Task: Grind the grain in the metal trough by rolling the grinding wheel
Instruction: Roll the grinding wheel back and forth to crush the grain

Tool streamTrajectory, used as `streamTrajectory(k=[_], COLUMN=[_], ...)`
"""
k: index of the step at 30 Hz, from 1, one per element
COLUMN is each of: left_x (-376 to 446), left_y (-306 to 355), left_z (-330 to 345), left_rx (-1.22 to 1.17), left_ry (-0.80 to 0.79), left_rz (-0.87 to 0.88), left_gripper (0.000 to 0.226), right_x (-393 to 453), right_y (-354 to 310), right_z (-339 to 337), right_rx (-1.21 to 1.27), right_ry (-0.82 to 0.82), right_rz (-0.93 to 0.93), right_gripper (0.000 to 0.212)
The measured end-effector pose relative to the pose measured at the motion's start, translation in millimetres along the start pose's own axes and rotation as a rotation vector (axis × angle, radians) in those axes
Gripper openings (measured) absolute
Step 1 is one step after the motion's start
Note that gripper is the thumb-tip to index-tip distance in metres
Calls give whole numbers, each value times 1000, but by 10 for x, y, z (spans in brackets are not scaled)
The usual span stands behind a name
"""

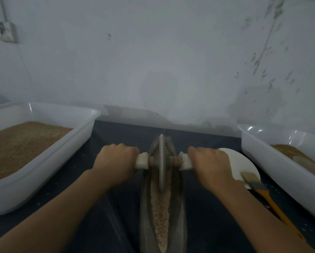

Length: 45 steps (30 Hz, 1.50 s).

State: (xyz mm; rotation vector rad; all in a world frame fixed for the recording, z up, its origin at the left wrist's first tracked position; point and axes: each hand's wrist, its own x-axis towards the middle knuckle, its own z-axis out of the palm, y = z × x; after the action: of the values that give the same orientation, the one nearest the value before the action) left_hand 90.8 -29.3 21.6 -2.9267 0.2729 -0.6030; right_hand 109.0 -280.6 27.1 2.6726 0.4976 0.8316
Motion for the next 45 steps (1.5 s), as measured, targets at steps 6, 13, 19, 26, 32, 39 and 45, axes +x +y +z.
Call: streamTrajectory(k=[6,13,19,26,32,39,45], left_x=[-542,-293,218,-263,-606,-192,209], left_y=[20,18,-26,-1,4,-40,-13], left_z=[-298,-177,12,-167,-373,-46,-25], left_rx=[-11,30,86,69,-37,-1,65], left_ry=[-80,-19,59,-80,-223,-72,-12], left_rz=[90,52,12,70,23,-22,11], left_gripper=[33,29,19,25,23,21,20], right_x=[-693,-465,94,-488,-726,-201,48], right_y=[-82,-19,42,-43,-73,-8,30], right_z=[-380,-108,258,-170,-491,-47,174], right_rx=[167,153,114,160,113,86,82], right_ry=[151,103,52,129,126,31,-8], right_rz=[-37,-5,79,-19,-48,-6,72], right_gripper=[44,41,29,38,45,33,28])
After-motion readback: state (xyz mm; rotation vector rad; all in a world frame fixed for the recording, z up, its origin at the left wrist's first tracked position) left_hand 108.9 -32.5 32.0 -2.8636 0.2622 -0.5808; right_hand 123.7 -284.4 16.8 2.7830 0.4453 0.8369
